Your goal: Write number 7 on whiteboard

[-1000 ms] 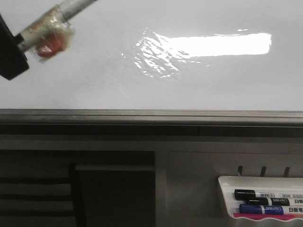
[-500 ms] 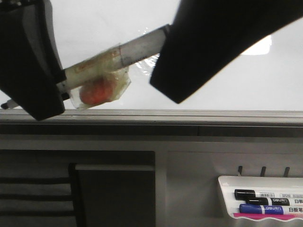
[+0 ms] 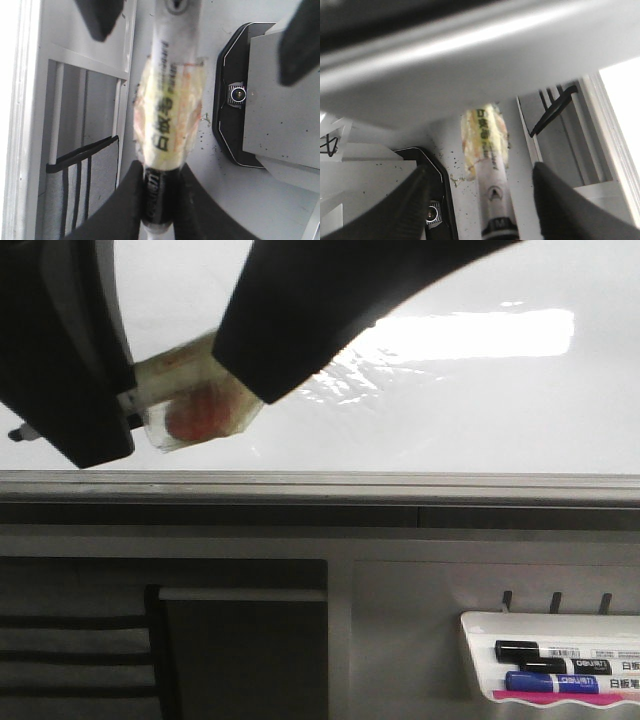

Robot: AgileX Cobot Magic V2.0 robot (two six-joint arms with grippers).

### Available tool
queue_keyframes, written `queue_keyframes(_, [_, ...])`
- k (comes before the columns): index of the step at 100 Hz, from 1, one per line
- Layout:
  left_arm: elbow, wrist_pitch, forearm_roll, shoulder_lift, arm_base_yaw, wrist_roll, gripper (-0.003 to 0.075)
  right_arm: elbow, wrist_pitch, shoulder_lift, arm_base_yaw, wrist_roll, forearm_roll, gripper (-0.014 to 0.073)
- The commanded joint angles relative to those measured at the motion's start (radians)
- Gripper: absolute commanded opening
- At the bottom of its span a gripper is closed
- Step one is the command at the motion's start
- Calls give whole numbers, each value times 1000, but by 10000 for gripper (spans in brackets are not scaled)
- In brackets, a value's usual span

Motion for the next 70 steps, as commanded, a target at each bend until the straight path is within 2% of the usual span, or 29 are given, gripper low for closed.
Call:
queue_keyframes(1, [-32,-26,-9,-23,-9,6,-20,-16,-64,-17,0,-16,30,319])
queue_keyframes(15, [-32,-28,-9,-23,-9,6,-20,-14,-76,-17,0,-16,32,210])
queue_keyframes(45, [-32,-28,-9,-23,-9,6,-20,-14,-85,-17,0,-30,32,69])
queue_keyframes(60, [-32,-32,-12,-23,-9,6,-18,-14,-85,-17,0,-31,32,-50])
queue_keyframes(67, [-34,-34,-16,-23,-6,6,18,-14,-85,-17,0,-31,32,-71])
queue_keyframes(70, [-34,-39,-21,-23,-5,6,60,-14,-85,-17,0,-31,32,-71])
